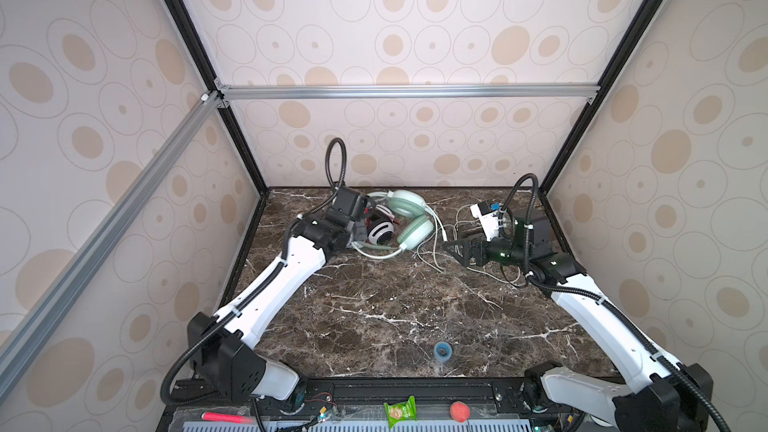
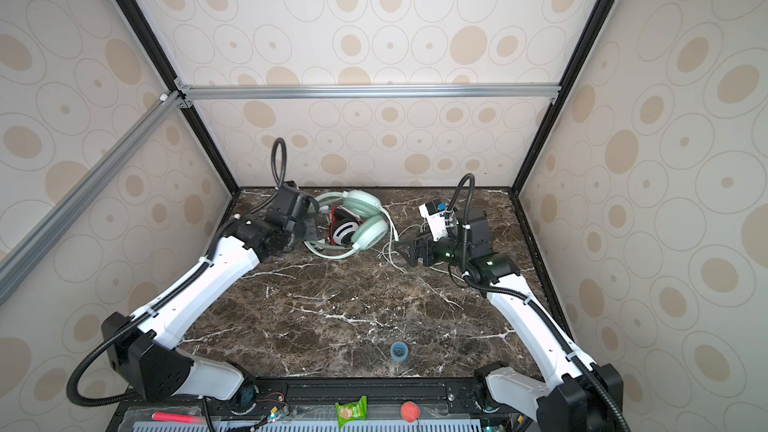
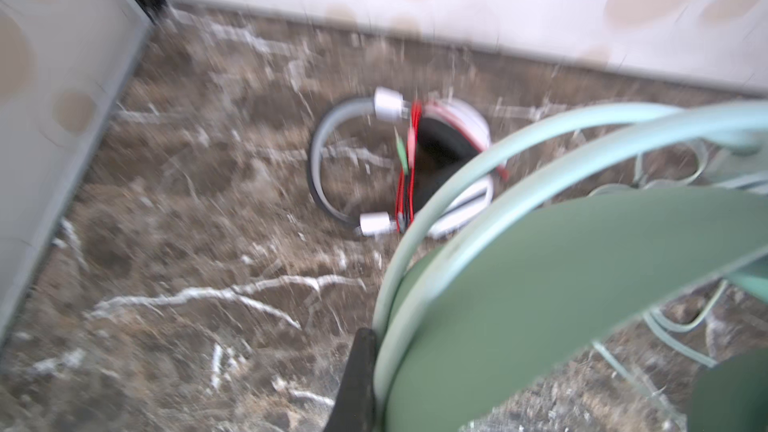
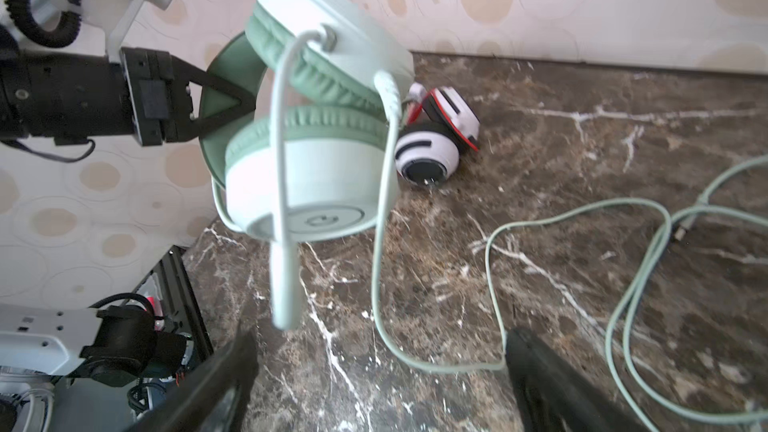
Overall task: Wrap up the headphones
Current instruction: 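Lift the mint-green headset with the left gripper while right gripper grasps its cable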
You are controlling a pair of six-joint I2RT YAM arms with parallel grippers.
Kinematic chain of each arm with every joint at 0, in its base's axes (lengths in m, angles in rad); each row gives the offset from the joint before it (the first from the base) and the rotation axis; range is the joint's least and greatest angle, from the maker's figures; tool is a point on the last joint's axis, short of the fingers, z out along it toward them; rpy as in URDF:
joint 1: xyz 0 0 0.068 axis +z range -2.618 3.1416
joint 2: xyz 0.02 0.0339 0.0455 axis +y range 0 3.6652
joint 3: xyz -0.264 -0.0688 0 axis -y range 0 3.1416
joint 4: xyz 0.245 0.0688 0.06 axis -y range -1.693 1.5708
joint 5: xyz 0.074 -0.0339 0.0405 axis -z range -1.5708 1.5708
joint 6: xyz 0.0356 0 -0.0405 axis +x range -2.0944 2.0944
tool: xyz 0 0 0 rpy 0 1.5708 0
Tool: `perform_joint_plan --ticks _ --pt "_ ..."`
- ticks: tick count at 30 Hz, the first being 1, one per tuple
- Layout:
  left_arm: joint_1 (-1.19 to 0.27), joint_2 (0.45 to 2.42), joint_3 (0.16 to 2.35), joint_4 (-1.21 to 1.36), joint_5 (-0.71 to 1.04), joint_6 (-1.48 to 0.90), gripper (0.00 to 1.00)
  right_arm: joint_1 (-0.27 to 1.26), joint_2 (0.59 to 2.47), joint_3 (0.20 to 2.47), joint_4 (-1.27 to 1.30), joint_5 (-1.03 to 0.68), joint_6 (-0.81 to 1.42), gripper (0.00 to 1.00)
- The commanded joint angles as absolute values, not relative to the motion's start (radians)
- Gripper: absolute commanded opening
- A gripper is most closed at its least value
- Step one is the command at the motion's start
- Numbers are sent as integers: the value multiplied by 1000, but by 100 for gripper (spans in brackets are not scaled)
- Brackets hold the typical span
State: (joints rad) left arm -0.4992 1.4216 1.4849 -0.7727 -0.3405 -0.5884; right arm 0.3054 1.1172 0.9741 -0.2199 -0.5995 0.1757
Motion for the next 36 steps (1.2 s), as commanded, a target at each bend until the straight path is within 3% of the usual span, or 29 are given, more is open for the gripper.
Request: perform_joint_plan --ticks 1,7,14,29,33,36 --pt "-453 1400 1637 -876 -365 -494 0 300 1080 957 -59 -693 201 96" --pt "-420 1489 1931 -994 -340 -414 0 306 1107 949 49 -813 255 97" --pt "-405 1567 2151 -1041 -256 -410 0 357 1186 978 101 -828 244 98" --pt "-362 1571 2183 -983 -109 -413 0 396 1449 995 343 -771 301 97" --pt "-347 1562 2172 -974 -91 -415 0 397 1505 1013 358 -809 305 88" --pt "-327 1552 2162 -969 -77 -422 0 403 1508 1003 343 -807 295 71"
